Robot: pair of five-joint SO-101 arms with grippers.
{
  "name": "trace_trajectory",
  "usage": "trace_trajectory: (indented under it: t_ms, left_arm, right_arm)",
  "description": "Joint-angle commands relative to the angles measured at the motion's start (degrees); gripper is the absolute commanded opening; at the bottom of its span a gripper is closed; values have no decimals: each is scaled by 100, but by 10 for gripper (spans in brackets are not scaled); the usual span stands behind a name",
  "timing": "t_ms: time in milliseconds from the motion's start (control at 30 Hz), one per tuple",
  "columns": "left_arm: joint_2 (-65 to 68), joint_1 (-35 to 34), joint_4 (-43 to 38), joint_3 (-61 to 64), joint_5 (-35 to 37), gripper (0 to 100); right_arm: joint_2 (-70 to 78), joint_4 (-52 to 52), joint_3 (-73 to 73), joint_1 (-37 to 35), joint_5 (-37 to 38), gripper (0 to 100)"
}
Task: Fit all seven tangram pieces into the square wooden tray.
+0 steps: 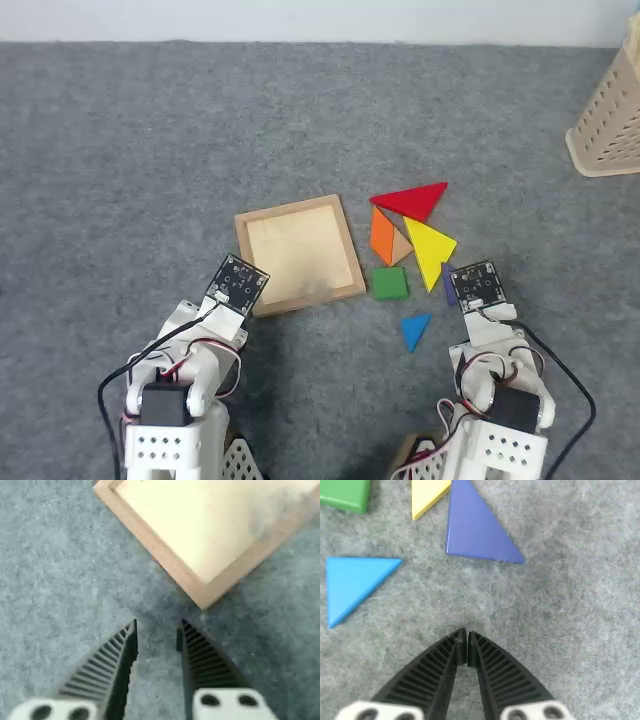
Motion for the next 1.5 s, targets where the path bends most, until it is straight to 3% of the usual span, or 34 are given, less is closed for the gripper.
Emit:
trace_trajectory:
  t_ms: [0, 833, 967, 1167, 1367, 1467]
  left_arm:
    - [-123, -18, 0, -75, 44, 122]
    - [-123, -18, 0, -75, 44, 122]
    - [-123, -18, 0, -75, 44, 122]
    - [-123, -18, 0, -75, 44, 122]
    - [-123, -18, 0, -75, 44, 122]
    - [-123, -18, 0, -75, 44, 122]
  right_arm:
    - [-119, -40, 97, 92, 26, 6]
    - [-119, -66, 97, 48, 26, 6]
    - [-127, -374, 97, -207, 62, 6]
    - [-119, -1771, -35, -365, 18, 6]
    - [-57, -1279, -1037, -919, -756, 7]
    - [418, -971, -1688, -1332, -756, 23]
